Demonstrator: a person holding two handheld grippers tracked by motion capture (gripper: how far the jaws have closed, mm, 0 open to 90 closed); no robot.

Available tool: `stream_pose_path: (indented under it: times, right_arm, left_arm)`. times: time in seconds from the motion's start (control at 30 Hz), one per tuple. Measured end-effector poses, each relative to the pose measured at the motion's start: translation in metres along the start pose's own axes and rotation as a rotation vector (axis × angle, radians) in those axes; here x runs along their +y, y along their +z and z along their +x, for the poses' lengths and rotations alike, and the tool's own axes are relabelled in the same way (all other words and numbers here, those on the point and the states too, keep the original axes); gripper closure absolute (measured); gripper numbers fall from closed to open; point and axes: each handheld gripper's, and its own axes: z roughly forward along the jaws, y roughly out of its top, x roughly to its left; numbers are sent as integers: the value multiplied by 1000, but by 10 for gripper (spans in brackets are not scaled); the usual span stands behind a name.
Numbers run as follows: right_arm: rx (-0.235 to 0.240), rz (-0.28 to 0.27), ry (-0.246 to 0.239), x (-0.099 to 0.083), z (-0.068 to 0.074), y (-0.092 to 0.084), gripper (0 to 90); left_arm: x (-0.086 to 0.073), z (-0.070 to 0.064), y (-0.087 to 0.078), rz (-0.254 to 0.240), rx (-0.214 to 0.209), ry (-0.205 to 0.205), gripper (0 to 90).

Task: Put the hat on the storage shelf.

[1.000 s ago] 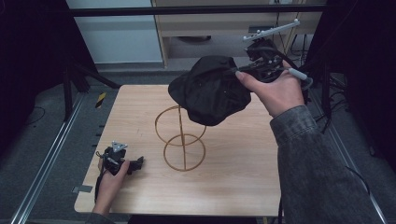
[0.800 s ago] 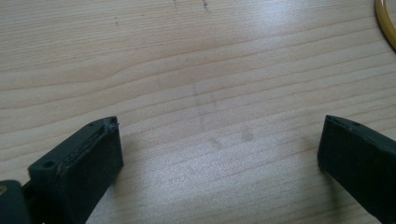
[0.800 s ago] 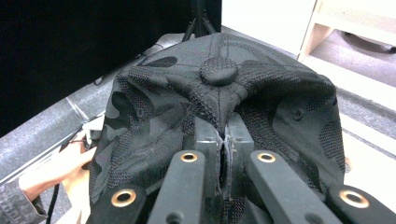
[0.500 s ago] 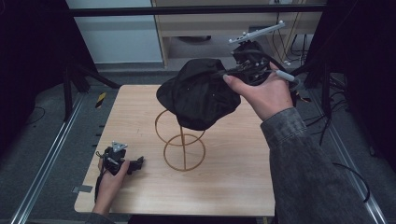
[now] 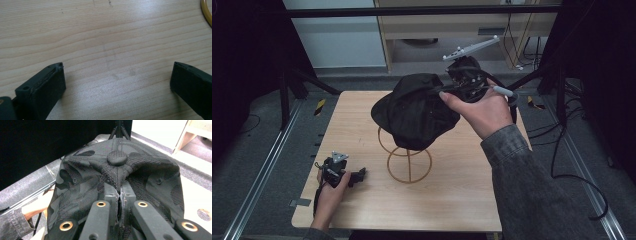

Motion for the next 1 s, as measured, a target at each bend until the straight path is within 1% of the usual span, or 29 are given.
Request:
stream_pose_path:
  times: [0.03, 0.2, 0.33, 0.5, 0.6, 0.87, 1.0]
  right_arm:
    - [1, 0, -4, -1, 0, 2, 872]
    - [27, -2, 8, -7, -1, 8, 872]
    - [29, 8, 8, -13, -2, 11, 872]
    - [36, 26, 4, -22, 1, 17, 871]
    - [47, 30, 2, -29, 4, 21, 871]
    - [43, 48, -14, -41, 11, 27, 870]
    - [33, 59, -15, -47, 12, 29, 870]
  left_arm:
    - [0, 0, 0, 0, 0, 0, 0]
    - [0, 0, 0, -1, -2, 3, 0]
    - [0, 0, 0, -1, -3, 4, 0]
    - [0, 0, 0, 0, -5, 7, 0]
    - [1, 0, 1, 0, -9, 10, 0]
    - [0, 0, 1, -1, -8, 10, 0]
    - [0, 0, 1, -1, -8, 10, 0]
